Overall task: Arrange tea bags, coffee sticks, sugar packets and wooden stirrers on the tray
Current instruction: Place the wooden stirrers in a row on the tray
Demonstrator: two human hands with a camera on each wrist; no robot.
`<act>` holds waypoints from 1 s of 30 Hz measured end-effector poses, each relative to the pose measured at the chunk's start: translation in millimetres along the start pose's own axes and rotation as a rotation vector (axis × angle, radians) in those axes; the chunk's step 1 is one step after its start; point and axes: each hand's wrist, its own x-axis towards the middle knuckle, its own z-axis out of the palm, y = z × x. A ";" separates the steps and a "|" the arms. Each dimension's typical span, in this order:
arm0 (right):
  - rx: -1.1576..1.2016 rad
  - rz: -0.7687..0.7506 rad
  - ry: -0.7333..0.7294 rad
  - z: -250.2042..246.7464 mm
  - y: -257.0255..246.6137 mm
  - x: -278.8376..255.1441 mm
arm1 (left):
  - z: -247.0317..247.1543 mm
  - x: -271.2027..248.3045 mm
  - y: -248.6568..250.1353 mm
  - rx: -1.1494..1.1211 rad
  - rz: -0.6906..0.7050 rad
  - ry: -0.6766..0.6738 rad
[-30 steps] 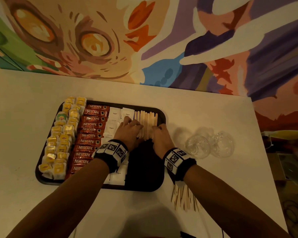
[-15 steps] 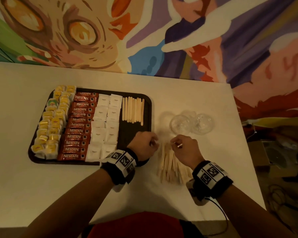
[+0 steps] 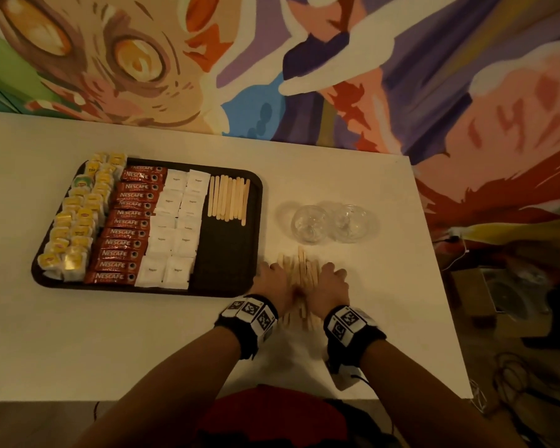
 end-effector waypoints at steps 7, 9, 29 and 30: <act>0.025 -0.096 0.010 -3.0 10.6 1.4 | 13.5 1.6 10.4 0.167 -0.053 0.032; 0.045 -0.088 0.001 -2.0 12.1 3.3 | 13.7 2.6 12.0 0.195 -0.044 0.045; 0.071 -0.138 -0.035 4.1 24.6 3.5 | 41.5 17.1 12.2 0.415 -0.231 0.080; 0.082 -0.149 -0.034 3.4 25.2 3.3 | 43.4 16.2 12.7 0.387 -0.247 0.093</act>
